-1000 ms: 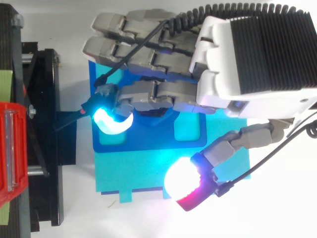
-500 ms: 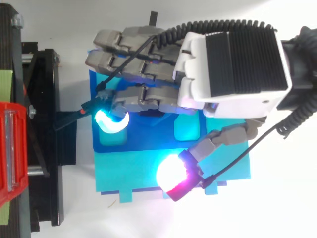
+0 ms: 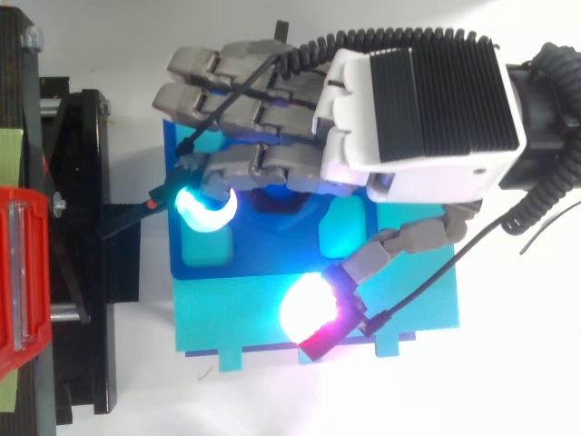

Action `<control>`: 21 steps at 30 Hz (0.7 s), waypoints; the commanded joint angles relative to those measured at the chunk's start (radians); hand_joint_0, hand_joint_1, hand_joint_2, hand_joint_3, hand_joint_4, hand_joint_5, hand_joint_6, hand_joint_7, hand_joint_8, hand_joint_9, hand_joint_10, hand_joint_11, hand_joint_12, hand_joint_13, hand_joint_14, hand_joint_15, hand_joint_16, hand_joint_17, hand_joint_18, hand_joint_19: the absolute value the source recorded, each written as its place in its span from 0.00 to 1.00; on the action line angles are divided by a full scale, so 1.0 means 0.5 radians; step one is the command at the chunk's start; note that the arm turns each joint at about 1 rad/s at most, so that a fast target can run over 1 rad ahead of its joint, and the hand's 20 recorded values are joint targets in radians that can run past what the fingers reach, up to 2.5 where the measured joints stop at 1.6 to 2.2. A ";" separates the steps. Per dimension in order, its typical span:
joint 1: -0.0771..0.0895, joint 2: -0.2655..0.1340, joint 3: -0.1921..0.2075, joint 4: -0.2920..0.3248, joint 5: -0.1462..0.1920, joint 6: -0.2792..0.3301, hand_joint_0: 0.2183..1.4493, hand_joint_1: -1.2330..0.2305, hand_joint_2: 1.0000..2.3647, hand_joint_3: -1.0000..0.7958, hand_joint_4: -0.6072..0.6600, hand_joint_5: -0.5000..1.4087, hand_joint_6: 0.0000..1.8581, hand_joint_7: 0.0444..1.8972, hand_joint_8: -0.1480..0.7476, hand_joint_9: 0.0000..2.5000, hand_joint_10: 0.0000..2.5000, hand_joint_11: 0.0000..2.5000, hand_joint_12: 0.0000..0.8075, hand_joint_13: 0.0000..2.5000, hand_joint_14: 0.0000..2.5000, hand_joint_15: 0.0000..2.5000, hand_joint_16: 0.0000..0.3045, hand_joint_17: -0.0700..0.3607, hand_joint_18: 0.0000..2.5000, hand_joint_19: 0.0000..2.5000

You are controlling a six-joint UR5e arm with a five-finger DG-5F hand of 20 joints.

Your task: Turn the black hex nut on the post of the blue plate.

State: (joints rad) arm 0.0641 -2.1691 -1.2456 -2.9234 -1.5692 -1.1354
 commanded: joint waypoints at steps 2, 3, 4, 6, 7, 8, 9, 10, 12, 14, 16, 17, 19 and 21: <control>-0.027 0.000 0.000 -0.013 -0.009 -0.006 0.16 0.48 0.00 0.28 0.73 0.14 0.27 0.48 0.47 0.00 0.00 0.00 0.51 0.00 0.00 0.00 0.20 0.48 0.00 0.10; -0.039 0.000 0.000 -0.019 -0.025 -0.006 0.16 0.48 0.00 0.28 0.73 0.14 0.27 0.49 0.47 0.00 0.00 0.00 0.51 0.00 0.00 0.00 0.20 0.48 0.00 0.10; -0.042 0.000 0.000 -0.022 -0.034 -0.006 0.16 0.48 0.00 0.28 0.73 0.14 0.27 0.49 0.47 0.00 0.00 0.00 0.51 0.00 0.00 0.00 0.20 0.48 0.00 0.10; -0.052 0.000 0.000 -0.038 -0.058 -0.009 0.16 0.49 0.00 0.28 0.74 0.14 0.27 0.49 0.47 0.00 0.00 0.00 0.50 0.00 0.00 0.00 0.20 0.47 0.00 0.10; -0.061 0.000 0.000 -0.044 -0.071 -0.012 0.16 0.49 0.00 0.28 0.74 0.14 0.27 0.50 0.47 0.00 0.00 0.00 0.50 0.00 0.00 0.00 0.20 0.47 0.00 0.10; -0.064 0.000 -0.003 -0.047 -0.080 -0.015 0.16 0.49 0.00 0.28 0.74 0.14 0.27 0.50 0.47 0.00 0.00 0.00 0.50 0.00 0.00 0.00 0.20 0.47 0.00 0.10; -0.067 0.000 0.000 -0.050 -0.083 -0.015 0.16 0.49 0.00 0.28 0.74 0.14 0.27 0.50 0.47 0.00 0.00 0.00 0.50 0.00 0.00 0.00 0.20 0.47 0.00 0.10; -0.073 0.000 -0.003 -0.056 -0.095 -0.018 0.16 0.50 0.00 0.28 0.74 0.15 0.27 0.50 0.47 0.00 0.00 0.00 0.50 0.00 0.00 0.00 0.19 0.47 0.00 0.10; -0.082 0.000 0.000 -0.056 -0.101 -0.018 0.16 0.50 0.00 0.28 0.74 0.15 0.27 0.50 0.47 0.00 0.00 0.00 0.50 0.00 0.00 0.00 0.19 0.47 0.00 0.10; -0.088 0.000 -0.003 -0.056 -0.101 -0.018 0.16 0.50 0.00 0.28 0.74 0.15 0.27 0.51 0.47 0.00 0.00 0.00 0.50 0.00 0.00 0.00 0.19 0.47 0.00 0.10; -0.095 0.000 0.000 -0.047 -0.101 -0.027 0.16 0.50 0.00 0.28 0.74 0.15 0.27 0.51 0.47 0.00 0.00 0.00 0.50 0.00 0.00 0.00 0.19 0.47 0.00 0.10; -0.098 0.000 -0.003 -0.047 -0.101 -0.030 0.17 0.51 0.00 0.28 0.74 0.15 0.27 0.52 0.48 0.00 0.00 0.00 0.50 0.00 0.00 0.00 0.19 0.47 0.00 0.10; -0.101 0.000 0.000 -0.047 -0.101 -0.033 0.17 0.51 0.00 0.28 0.75 0.15 0.27 0.52 0.48 0.00 0.00 0.00 0.50 0.00 0.00 0.00 0.19 0.47 0.00 0.10; -0.110 0.000 -0.003 -0.047 -0.101 -0.036 0.17 0.51 0.00 0.28 0.74 0.15 0.27 0.52 0.48 0.00 0.00 0.00 0.50 0.00 0.00 0.00 0.19 0.47 0.00 0.10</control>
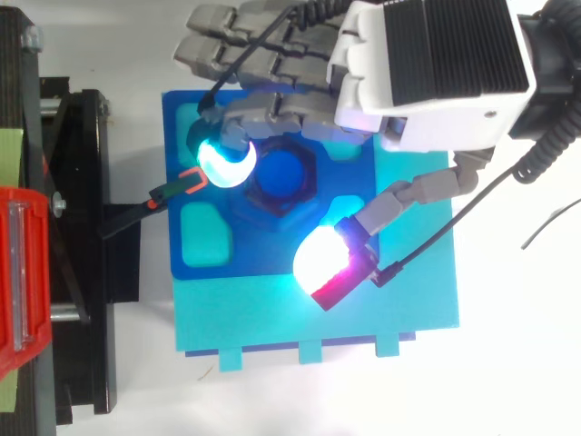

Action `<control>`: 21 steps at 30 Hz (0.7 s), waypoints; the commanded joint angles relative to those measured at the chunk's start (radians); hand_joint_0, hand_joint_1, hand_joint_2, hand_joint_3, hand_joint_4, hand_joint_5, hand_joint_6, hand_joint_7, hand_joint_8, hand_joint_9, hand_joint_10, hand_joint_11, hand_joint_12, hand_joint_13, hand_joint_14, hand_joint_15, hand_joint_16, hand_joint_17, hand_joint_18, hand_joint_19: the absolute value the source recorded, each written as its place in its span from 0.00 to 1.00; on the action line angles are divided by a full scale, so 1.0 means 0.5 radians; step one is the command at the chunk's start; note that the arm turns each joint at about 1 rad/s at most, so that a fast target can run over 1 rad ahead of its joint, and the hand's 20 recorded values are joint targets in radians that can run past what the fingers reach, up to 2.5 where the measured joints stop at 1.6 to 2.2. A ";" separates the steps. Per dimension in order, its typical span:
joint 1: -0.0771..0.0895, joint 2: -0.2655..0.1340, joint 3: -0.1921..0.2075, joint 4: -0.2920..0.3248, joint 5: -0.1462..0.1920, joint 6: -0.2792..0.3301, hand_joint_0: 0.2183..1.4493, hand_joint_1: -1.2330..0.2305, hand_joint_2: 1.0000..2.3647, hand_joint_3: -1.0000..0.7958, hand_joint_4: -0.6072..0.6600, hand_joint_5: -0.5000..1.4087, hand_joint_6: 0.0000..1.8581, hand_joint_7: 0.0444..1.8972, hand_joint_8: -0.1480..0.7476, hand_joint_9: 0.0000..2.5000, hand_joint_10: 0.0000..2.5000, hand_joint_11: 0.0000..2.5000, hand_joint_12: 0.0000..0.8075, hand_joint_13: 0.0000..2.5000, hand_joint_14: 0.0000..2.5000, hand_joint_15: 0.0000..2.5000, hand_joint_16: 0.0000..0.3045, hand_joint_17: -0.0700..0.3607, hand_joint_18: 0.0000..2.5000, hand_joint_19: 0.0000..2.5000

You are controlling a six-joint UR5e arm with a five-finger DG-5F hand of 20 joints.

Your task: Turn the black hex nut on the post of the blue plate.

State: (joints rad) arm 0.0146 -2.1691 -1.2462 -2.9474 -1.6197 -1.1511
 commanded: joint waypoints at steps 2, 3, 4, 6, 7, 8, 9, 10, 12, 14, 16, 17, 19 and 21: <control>-0.020 0.000 -0.002 -0.002 -0.004 -0.011 0.17 0.51 0.00 0.28 0.75 0.15 0.27 0.52 0.48 0.00 0.00 0.00 0.50 0.00 0.00 0.00 0.19 0.47 0.00 0.10; -0.032 0.000 0.001 -0.011 -0.031 -0.011 0.17 0.51 0.00 0.28 0.74 0.15 0.27 0.53 0.47 0.00 0.00 0.00 0.50 0.00 0.00 0.00 0.19 0.47 0.00 0.10; -0.035 0.000 -0.002 -0.011 -0.043 -0.011 0.17 0.51 0.00 0.28 0.75 0.15 0.27 0.53 0.48 0.00 0.00 0.00 0.50 0.00 0.00 0.00 0.19 0.47 0.00 0.10; -0.041 0.000 0.001 -0.011 -0.059 -0.014 0.17 0.51 0.00 0.28 0.74 0.15 0.27 0.53 0.48 0.00 0.00 0.00 0.50 0.00 0.00 0.00 0.19 0.47 0.00 0.10; -0.041 0.000 -0.002 -0.011 -0.065 -0.014 0.17 0.51 0.00 0.28 0.74 0.15 0.27 0.53 0.48 0.00 0.00 0.00 0.50 0.00 0.00 0.00 0.19 0.47 0.00 0.10; -0.051 0.000 -0.002 -0.011 -0.071 -0.026 0.17 0.52 0.00 0.28 0.75 0.15 0.27 0.53 0.48 0.00 0.00 0.00 0.50 0.00 0.00 0.00 0.19 0.47 0.00 0.10; -0.054 0.000 -0.002 -0.011 -0.071 -0.033 0.17 0.52 0.00 0.28 0.75 0.15 0.27 0.53 0.48 0.00 0.00 0.00 0.50 0.00 0.00 0.00 0.19 0.47 0.00 0.10; -0.054 0.000 -0.002 -0.011 -0.071 -0.036 0.17 0.52 0.00 0.28 0.74 0.15 0.27 0.53 0.48 0.00 0.00 0.00 0.50 0.00 0.00 0.00 0.19 0.47 0.00 0.10; -0.063 0.000 0.001 -0.023 -0.071 -0.042 0.17 0.52 0.00 0.28 0.74 0.15 0.27 0.54 0.48 0.00 0.00 0.00 0.50 0.00 0.00 0.00 0.19 0.47 0.00 0.10; -0.072 0.000 -0.002 -0.035 -0.071 -0.042 0.17 0.52 0.00 0.28 0.74 0.15 0.27 0.54 0.48 0.00 0.00 0.00 0.50 0.00 0.00 0.00 0.19 0.47 0.00 0.10; -0.084 0.003 -0.002 -0.048 -0.074 -0.042 0.17 0.52 0.00 0.28 0.75 0.15 0.27 0.54 0.48 0.00 0.00 0.00 0.50 0.00 0.00 0.00 0.19 0.47 0.00 0.10; -0.087 0.003 0.001 -0.048 -0.074 -0.042 0.17 0.52 0.00 0.28 0.74 0.15 0.27 0.54 0.48 0.00 0.00 0.00 0.50 0.00 0.00 0.00 0.19 0.47 0.00 0.10; -0.094 0.003 0.001 -0.054 -0.074 -0.042 0.17 0.52 0.00 0.28 0.75 0.15 0.27 0.54 0.48 0.00 0.00 0.00 0.50 0.00 0.00 0.00 0.19 0.47 0.00 0.10; -0.100 0.003 0.001 -0.060 -0.074 -0.042 0.17 0.52 0.00 0.28 0.74 0.15 0.27 0.54 0.48 0.00 0.00 0.00 0.50 0.00 0.00 0.00 0.19 0.47 0.00 0.10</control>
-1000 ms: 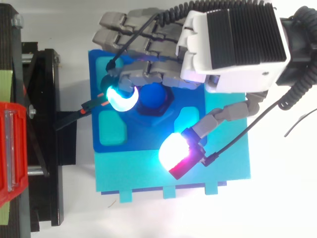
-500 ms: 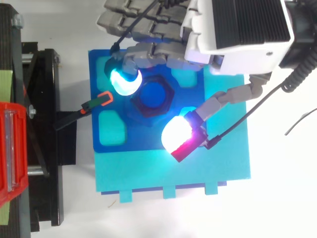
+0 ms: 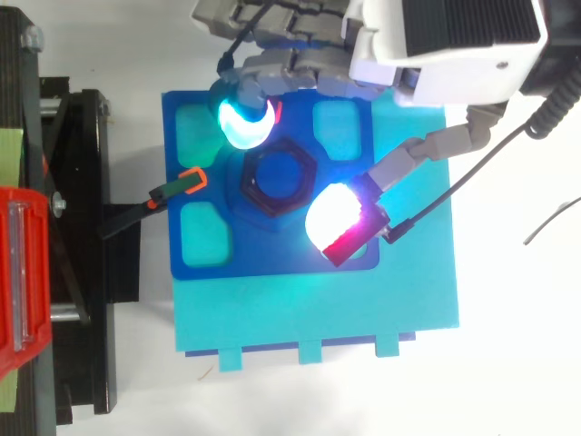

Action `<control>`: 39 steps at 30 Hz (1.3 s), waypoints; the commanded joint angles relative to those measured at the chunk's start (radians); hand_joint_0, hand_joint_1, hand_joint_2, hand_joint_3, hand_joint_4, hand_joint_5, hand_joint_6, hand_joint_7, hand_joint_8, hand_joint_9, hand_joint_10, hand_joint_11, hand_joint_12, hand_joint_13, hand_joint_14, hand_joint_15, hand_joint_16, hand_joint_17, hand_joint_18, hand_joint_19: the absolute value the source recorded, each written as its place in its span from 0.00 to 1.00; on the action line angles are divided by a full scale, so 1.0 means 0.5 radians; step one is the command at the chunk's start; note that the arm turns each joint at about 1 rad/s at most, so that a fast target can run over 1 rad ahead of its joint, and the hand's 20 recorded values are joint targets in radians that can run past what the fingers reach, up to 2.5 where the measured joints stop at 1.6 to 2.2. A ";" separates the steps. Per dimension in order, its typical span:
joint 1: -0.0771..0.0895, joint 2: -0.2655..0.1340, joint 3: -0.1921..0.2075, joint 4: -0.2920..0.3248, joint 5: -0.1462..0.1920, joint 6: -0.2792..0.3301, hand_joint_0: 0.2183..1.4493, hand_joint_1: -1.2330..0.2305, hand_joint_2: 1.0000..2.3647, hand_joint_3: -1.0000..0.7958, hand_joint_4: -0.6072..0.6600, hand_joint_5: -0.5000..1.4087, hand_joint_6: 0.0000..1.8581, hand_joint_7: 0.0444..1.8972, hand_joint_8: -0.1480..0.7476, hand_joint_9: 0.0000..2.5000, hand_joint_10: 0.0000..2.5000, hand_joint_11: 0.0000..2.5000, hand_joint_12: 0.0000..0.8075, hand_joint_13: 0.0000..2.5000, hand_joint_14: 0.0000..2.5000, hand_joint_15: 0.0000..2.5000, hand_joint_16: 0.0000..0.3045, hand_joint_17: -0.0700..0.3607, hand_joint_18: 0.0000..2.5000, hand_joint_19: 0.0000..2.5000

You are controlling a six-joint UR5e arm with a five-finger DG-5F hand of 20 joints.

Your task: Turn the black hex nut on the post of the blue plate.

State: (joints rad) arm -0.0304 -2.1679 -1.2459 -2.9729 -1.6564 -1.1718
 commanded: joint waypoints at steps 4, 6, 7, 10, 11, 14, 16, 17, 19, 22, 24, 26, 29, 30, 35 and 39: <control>-0.013 0.001 0.010 -0.012 -0.004 0.000 0.17 0.52 0.00 0.28 0.74 0.15 0.27 0.54 0.48 0.00 0.00 0.00 0.50 0.00 0.00 0.00 0.19 0.47 0.00 0.10; -0.007 0.001 0.056 -0.031 -0.019 -0.013 0.17 0.52 0.00 0.28 0.74 0.15 0.27 0.55 0.48 0.00 0.00 0.00 0.50 0.00 0.00 0.00 0.19 0.47 0.00 0.10; -0.010 0.001 0.077 -0.070 -0.034 -0.028 0.16 0.52 0.00 0.28 0.74 0.15 0.27 0.55 0.48 0.00 0.00 0.00 0.50 0.00 0.00 0.00 0.20 0.47 0.00 0.10; -0.016 0.001 0.117 -0.153 -0.050 -0.049 0.16 0.51 0.00 0.28 0.74 0.15 0.27 0.55 0.48 0.00 0.00 0.00 0.50 0.00 0.00 0.00 0.20 0.47 0.00 0.10; -0.016 0.004 0.133 -0.193 -0.053 -0.059 0.16 0.51 0.00 0.28 0.74 0.15 0.27 0.55 0.48 0.00 0.00 0.00 0.50 0.00 0.00 0.00 0.20 0.47 0.00 0.10; -0.016 0.001 0.151 -0.242 -0.056 -0.071 0.16 0.51 0.00 0.28 0.74 0.15 0.27 0.55 0.48 0.00 0.00 0.00 0.51 0.00 0.00 0.00 0.20 0.48 0.00 0.10; -0.007 0.004 0.185 -0.288 -0.056 -0.086 0.16 0.51 0.00 0.28 0.74 0.15 0.27 0.55 0.48 0.00 0.00 0.00 0.51 0.00 0.00 0.00 0.20 0.48 0.00 0.10; 0.000 0.004 0.209 -0.313 -0.053 -0.102 0.16 0.52 0.00 0.28 0.73 0.15 0.27 0.55 0.48 0.00 0.00 0.00 0.51 0.00 0.00 0.00 0.20 0.48 0.00 0.10; 0.003 0.001 0.240 -0.322 -0.056 -0.111 0.16 0.52 0.00 0.28 0.73 0.14 0.27 0.53 0.48 0.00 0.00 0.00 0.50 0.00 0.00 0.00 0.20 0.48 0.00 0.10; 0.021 0.001 0.292 -0.313 -0.050 -0.123 0.16 0.52 0.00 0.28 0.71 0.14 0.27 0.49 0.47 0.00 0.00 0.00 0.51 0.00 0.00 0.00 0.20 0.48 0.00 0.10; 0.030 -0.002 0.292 -0.294 -0.050 -0.123 0.16 0.52 0.00 0.28 0.70 0.14 0.27 0.48 0.47 0.00 0.00 0.00 0.51 0.00 0.00 0.00 0.20 0.48 0.00 0.10; 0.039 -0.011 0.289 -0.254 -0.050 -0.117 0.15 0.50 0.00 0.28 0.68 0.13 0.27 0.45 0.46 0.00 0.00 0.00 0.51 0.00 0.00 0.00 0.20 0.48 0.00 0.10; 0.058 -0.064 0.286 -0.184 -0.050 -0.095 0.15 0.44 0.00 0.28 0.66 0.12 0.27 0.43 0.45 0.00 0.00 0.00 0.51 0.00 0.00 0.00 0.20 0.48 0.00 0.10; 0.058 -0.082 0.283 -0.175 -0.047 -0.092 0.15 0.43 0.00 0.28 0.66 0.12 0.27 0.43 0.44 0.00 0.00 0.00 0.51 0.00 0.00 0.00 0.20 0.48 0.00 0.10; 0.079 -0.116 0.271 -0.138 -0.047 -0.083 0.14 0.41 0.00 0.28 0.62 0.11 0.27 0.41 0.43 0.00 0.00 0.00 0.51 0.00 0.00 0.00 0.20 0.48 0.00 0.09; 0.098 -0.128 0.268 -0.092 -0.044 -0.065 0.14 0.47 0.00 0.28 0.63 0.11 0.27 0.41 0.44 0.00 0.00 0.00 0.52 0.00 0.00 0.00 0.20 0.49 0.00 0.09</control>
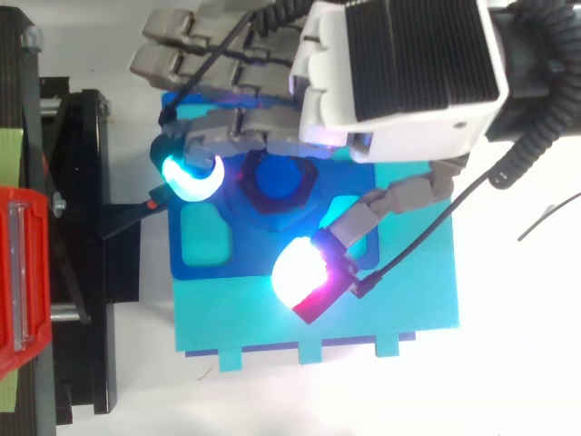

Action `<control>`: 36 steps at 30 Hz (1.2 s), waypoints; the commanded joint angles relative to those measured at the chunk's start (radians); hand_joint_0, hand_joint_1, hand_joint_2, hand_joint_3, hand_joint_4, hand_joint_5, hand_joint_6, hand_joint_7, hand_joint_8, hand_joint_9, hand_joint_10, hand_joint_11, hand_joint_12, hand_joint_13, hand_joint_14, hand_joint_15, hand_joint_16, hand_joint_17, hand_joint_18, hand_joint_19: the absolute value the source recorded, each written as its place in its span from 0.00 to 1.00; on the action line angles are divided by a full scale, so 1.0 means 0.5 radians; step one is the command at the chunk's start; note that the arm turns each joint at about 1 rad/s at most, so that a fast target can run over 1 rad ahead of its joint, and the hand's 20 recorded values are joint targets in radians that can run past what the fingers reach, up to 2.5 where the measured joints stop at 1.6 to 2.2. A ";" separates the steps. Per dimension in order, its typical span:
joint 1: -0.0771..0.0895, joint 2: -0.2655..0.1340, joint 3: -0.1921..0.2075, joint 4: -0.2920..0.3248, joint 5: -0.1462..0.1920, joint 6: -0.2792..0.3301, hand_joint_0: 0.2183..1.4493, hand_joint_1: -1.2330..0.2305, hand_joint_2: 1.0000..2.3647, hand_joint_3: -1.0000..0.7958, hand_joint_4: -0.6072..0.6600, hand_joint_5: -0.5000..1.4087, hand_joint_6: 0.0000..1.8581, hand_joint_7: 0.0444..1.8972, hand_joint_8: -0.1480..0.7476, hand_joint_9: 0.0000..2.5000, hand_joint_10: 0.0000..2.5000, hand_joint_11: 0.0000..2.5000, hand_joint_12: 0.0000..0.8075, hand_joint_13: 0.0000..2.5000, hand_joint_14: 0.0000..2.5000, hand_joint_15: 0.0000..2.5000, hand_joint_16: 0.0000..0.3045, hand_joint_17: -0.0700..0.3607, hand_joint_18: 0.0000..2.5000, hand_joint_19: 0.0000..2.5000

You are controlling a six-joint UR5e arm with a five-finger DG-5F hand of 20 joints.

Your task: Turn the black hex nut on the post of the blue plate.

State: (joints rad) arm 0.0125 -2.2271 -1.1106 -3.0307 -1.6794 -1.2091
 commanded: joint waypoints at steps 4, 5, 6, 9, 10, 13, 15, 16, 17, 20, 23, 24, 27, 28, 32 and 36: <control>0.036 -0.010 -0.077 0.042 -0.001 0.010 0.15 0.48 0.00 0.28 0.66 0.12 0.27 0.42 0.44 0.00 0.00 0.00 0.52 0.00 0.00 0.00 0.20 0.48 0.00 0.09; 0.039 -0.010 -0.098 0.060 -0.001 0.013 0.15 0.49 0.00 0.28 0.67 0.12 0.27 0.43 0.44 0.00 0.00 0.00 0.52 0.00 0.00 0.00 0.20 0.48 0.00 0.09; 0.042 -0.010 -0.111 0.085 -0.001 0.016 0.15 0.49 0.00 0.28 0.67 0.12 0.27 0.44 0.44 0.00 0.00 0.00 0.52 0.00 0.00 0.00 0.20 0.48 0.00 0.09; 0.045 -0.010 -0.123 0.119 0.002 0.028 0.15 0.49 0.00 0.28 0.69 0.13 0.27 0.47 0.44 0.00 0.00 0.00 0.51 0.00 0.00 0.00 0.20 0.47 0.00 0.08; 0.045 -0.010 -0.123 0.125 0.002 0.031 0.15 0.50 0.00 0.28 0.70 0.13 0.27 0.48 0.44 0.00 0.00 0.00 0.51 0.00 0.00 0.00 0.20 0.47 0.00 0.08; 0.049 -0.010 -0.123 0.125 -0.001 0.031 0.16 0.51 0.00 0.28 0.71 0.13 0.27 0.49 0.45 0.00 0.00 0.00 0.51 0.00 0.00 0.00 0.20 0.48 0.00 0.09; 0.049 -0.010 -0.123 0.122 -0.004 0.031 0.16 0.51 0.00 0.28 0.71 0.13 0.27 0.49 0.45 0.00 0.00 0.00 0.51 0.00 0.00 0.00 0.20 0.47 0.00 0.09; 0.049 -0.010 -0.123 0.122 -0.004 0.031 0.16 0.52 0.00 0.28 0.71 0.13 0.27 0.50 0.45 0.00 0.00 0.00 0.51 0.00 0.00 0.00 0.20 0.47 0.00 0.09; 0.049 -0.010 -0.123 0.125 -0.004 0.031 0.16 0.52 0.00 0.28 0.72 0.13 0.27 0.50 0.45 0.00 0.00 0.00 0.51 0.00 0.00 0.00 0.20 0.47 0.00 0.09; 0.049 -0.010 -0.123 0.131 -0.007 0.031 0.16 0.52 0.00 0.28 0.72 0.13 0.27 0.50 0.45 0.00 0.00 0.00 0.51 0.00 0.00 0.00 0.20 0.47 0.00 0.09; 0.049 -0.010 -0.123 0.131 -0.007 0.031 0.16 0.52 0.00 0.28 0.72 0.14 0.27 0.51 0.45 0.00 0.00 0.00 0.51 0.00 0.00 0.00 0.20 0.47 0.00 0.09; 0.049 -0.010 -0.123 0.131 -0.007 0.031 0.16 0.52 0.00 0.28 0.73 0.14 0.27 0.51 0.45 0.00 0.00 0.00 0.51 0.00 0.00 0.00 0.20 0.47 0.00 0.09; 0.039 -0.010 -0.123 0.131 -0.010 0.031 0.16 0.52 0.00 0.28 0.73 0.14 0.27 0.53 0.45 0.00 0.00 0.00 0.51 0.00 0.00 0.00 0.19 0.47 0.00 0.09; 0.039 -0.010 -0.123 0.131 -0.010 0.031 0.16 0.52 0.00 0.28 0.73 0.14 0.27 0.54 0.45 0.00 0.00 0.00 0.51 0.00 0.00 0.00 0.19 0.47 0.00 0.09; 0.027 -0.010 -0.123 0.131 -0.013 0.031 0.16 0.53 0.00 0.28 0.74 0.14 0.27 0.55 0.46 0.00 0.00 0.00 0.51 0.00 0.00 0.00 0.20 0.47 0.00 0.09; 0.018 -0.010 -0.123 0.134 -0.028 0.031 0.16 0.53 0.00 0.28 0.75 0.14 0.27 0.58 0.46 0.00 0.00 0.00 0.51 0.00 0.00 0.00 0.19 0.47 0.00 0.09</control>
State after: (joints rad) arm 0.0248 -2.2319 -1.1720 -2.9647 -1.6886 -1.1934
